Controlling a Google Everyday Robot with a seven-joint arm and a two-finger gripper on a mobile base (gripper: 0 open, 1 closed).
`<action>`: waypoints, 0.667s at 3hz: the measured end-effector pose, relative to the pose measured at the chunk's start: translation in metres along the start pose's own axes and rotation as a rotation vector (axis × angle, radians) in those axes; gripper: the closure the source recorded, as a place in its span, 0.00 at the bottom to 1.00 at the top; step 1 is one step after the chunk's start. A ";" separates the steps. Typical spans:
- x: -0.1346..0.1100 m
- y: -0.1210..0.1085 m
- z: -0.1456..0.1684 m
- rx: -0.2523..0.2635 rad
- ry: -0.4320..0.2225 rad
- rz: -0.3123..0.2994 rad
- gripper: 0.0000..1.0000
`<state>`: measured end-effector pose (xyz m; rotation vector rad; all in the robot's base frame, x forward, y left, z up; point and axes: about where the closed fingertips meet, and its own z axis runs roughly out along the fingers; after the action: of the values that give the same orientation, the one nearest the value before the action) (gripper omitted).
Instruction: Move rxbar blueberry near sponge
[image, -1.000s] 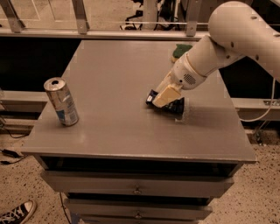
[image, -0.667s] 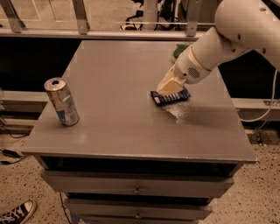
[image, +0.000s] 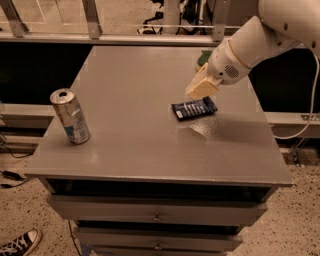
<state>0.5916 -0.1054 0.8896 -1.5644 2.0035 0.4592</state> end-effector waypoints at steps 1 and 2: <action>0.000 0.001 -0.001 -0.009 0.004 -0.009 0.61; -0.001 0.002 0.001 -0.012 0.004 -0.010 0.39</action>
Offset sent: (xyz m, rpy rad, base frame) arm -0.0014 -0.0004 0.0007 -0.0038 0.0032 0.0123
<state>0.5904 -0.1039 0.8890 -1.5827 1.9987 0.4662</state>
